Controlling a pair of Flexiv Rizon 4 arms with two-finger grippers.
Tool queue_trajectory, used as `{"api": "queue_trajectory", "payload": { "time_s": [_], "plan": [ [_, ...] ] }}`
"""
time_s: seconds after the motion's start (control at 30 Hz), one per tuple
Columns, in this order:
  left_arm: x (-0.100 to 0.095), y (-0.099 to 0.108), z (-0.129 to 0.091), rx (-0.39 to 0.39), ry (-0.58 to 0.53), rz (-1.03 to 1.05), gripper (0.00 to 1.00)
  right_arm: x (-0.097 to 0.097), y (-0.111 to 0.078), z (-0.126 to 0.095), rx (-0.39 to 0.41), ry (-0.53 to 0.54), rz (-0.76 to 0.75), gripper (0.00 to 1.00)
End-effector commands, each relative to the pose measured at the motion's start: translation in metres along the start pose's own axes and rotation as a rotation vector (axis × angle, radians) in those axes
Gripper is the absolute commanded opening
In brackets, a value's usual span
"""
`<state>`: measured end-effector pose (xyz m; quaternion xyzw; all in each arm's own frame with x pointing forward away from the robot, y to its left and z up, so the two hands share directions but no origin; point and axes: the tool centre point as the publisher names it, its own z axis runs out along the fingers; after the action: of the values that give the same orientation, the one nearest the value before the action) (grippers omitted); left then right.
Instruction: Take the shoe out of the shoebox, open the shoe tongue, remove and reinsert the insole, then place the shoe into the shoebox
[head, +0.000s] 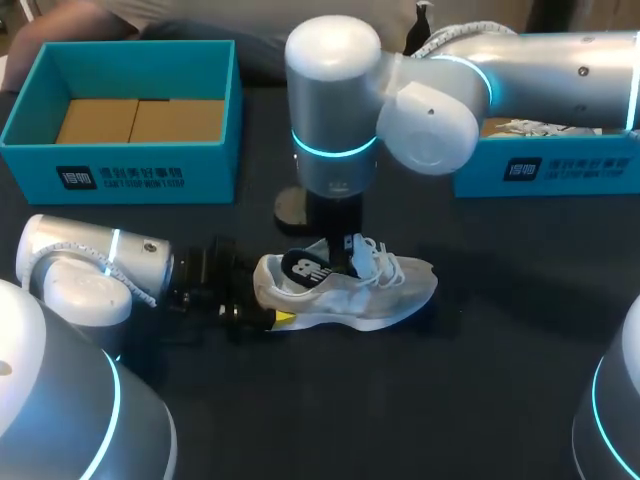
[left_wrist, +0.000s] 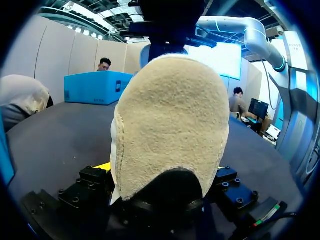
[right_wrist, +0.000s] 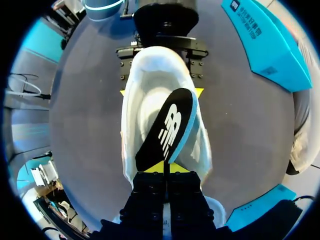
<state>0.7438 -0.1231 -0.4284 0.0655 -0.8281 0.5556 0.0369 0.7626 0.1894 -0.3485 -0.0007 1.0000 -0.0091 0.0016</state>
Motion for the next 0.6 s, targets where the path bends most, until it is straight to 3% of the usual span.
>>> {"api": "queue_trajectory", "payload": {
  "time_s": [0.03,0.6],
  "plan": [
    [-0.001,0.004,0.002,-0.004,-0.002,-0.001,0.00,-0.001,-0.008,-0.011,-0.017,-0.017,-0.007,0.00],
    [-0.001,0.004,0.002,-0.004,-0.002,-0.001,0.00,-0.014,0.009,-0.039,-0.127,0.038,-0.230,0.00]
  ]
}}
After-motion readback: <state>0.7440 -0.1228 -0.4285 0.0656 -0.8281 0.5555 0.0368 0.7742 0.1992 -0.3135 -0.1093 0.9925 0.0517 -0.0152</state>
